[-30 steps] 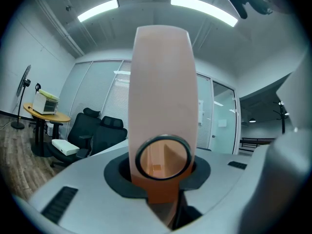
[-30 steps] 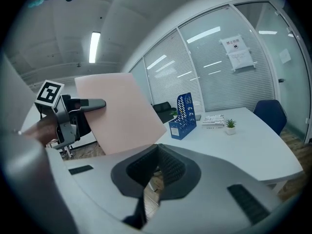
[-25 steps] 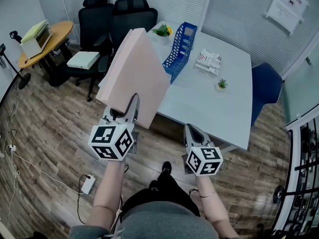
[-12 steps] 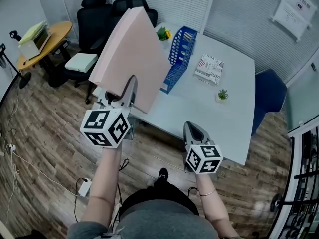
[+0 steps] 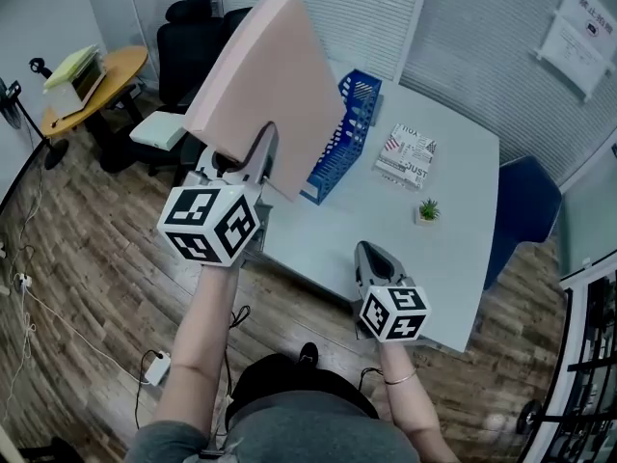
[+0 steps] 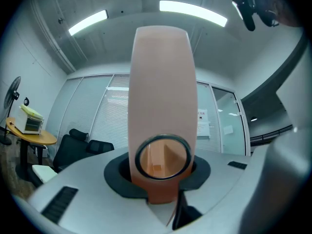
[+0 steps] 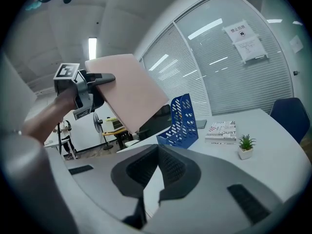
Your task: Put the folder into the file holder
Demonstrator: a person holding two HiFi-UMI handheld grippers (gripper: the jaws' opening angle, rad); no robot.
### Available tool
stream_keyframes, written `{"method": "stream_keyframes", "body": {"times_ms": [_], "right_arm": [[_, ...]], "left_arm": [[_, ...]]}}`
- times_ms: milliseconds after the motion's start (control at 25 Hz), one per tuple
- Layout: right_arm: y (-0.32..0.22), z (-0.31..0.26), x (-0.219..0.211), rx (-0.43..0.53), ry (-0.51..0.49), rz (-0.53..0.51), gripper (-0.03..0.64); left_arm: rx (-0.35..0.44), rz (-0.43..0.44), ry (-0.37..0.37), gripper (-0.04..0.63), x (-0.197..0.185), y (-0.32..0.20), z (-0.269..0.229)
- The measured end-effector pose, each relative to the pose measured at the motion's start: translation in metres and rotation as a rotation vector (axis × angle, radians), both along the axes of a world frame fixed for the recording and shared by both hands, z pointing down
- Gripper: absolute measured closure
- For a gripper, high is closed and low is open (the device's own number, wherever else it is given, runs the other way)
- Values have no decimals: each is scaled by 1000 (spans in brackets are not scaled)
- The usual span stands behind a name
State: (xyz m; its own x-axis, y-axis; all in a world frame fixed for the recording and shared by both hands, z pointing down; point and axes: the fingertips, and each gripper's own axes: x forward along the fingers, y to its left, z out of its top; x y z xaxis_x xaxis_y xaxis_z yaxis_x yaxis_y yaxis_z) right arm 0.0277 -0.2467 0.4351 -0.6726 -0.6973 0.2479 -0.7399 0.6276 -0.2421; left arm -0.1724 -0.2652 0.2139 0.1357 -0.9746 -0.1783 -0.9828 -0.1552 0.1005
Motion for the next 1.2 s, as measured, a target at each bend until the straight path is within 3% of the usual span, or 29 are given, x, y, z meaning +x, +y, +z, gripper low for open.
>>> {"method": "stream_keyframes", "body": {"times_ms": [440,1200], "right_arm": [[-33,-2,1,-5,-13,35,611],[-61,-6,-8,4,6,148,611]], "left_arm": [[46,20,-15,463,3,-52,-25],[19,118,-47,463,13,-123,-11]]}}
